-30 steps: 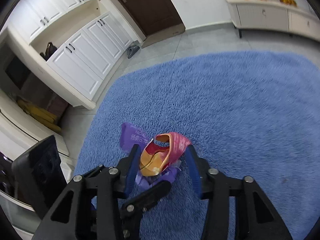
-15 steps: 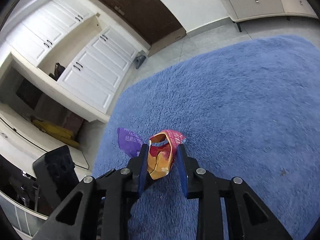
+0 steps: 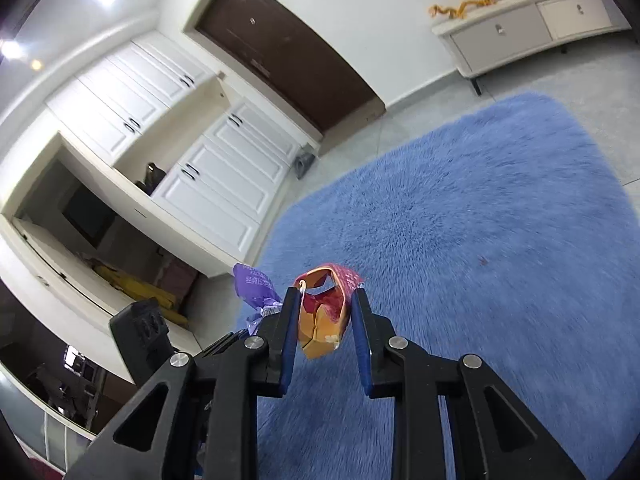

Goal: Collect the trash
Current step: 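Carry both wrappers to the trash bin and open both tools over it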

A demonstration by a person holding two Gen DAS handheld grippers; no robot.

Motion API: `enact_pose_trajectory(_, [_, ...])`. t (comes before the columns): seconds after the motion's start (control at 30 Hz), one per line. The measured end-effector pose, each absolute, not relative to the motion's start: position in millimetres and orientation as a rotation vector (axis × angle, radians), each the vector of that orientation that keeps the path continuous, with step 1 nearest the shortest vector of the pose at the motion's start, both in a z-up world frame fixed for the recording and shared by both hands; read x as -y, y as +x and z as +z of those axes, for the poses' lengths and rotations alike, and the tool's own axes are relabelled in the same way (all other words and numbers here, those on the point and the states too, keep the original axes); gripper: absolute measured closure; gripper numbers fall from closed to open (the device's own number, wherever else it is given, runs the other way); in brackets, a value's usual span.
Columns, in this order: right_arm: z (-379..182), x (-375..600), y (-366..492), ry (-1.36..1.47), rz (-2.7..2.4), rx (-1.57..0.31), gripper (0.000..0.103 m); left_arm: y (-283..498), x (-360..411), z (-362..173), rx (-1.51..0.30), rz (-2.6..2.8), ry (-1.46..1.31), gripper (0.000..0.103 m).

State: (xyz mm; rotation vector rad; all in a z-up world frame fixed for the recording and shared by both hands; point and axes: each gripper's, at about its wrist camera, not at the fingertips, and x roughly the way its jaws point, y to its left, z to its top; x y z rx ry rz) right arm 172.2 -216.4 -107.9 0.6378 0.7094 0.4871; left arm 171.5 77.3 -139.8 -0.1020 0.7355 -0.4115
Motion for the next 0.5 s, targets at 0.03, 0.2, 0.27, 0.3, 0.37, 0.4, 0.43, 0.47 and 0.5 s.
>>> enact_pose_trajectory(0.03, [-104, 222, 163, 0.641, 0.484, -0.694, 0.078, 163, -73, -133, -0.723, -0.411, -0.096, 0.065])
enact_pose_trajectory(0.2, [-88, 252, 111, 0.642, 0.449, -0.624, 0.078, 133, -60, -113, -0.684, -0.410, -0.072, 0.065])
enact_pose_trajectory(0.27, [-86, 263, 94, 0.658, 0.438, -0.603, 0.078, 124, -55, -107, -0.681, -0.420, -0.071, 0.065])
enact_pose_trajectory(0.3, [-87, 269, 84, 0.668, 0.438, -0.595, 0.079, 120, -51, -104, -0.677, -0.423, -0.065, 0.065])
enact_pose_trajectory(0.37, [-88, 279, 69, 0.692, 0.439, -0.578, 0.079, 110, -41, -99, -0.669, -0.432, -0.044, 0.065])
enact_pose_trajectory(0.4, [-90, 283, 63, 0.704, 0.439, -0.571, 0.079, 105, -37, -97, -0.667, -0.435, -0.034, 0.065])
enact_pose_trajectory(0.43, [-91, 287, 58, 0.719, 0.438, -0.565, 0.079, 101, -31, -95, -0.668, -0.442, -0.024, 0.065])
enact_pose_trajectory(0.47, [-94, 291, 51, 0.734, 0.436, -0.557, 0.079, 98, -26, -93, -0.669, -0.448, -0.017, 0.065])
enact_pose_trajectory(0.5, [-96, 294, 45, 0.745, 0.432, -0.551, 0.079, 95, -20, -91, -0.667, -0.454, -0.008, 0.065])
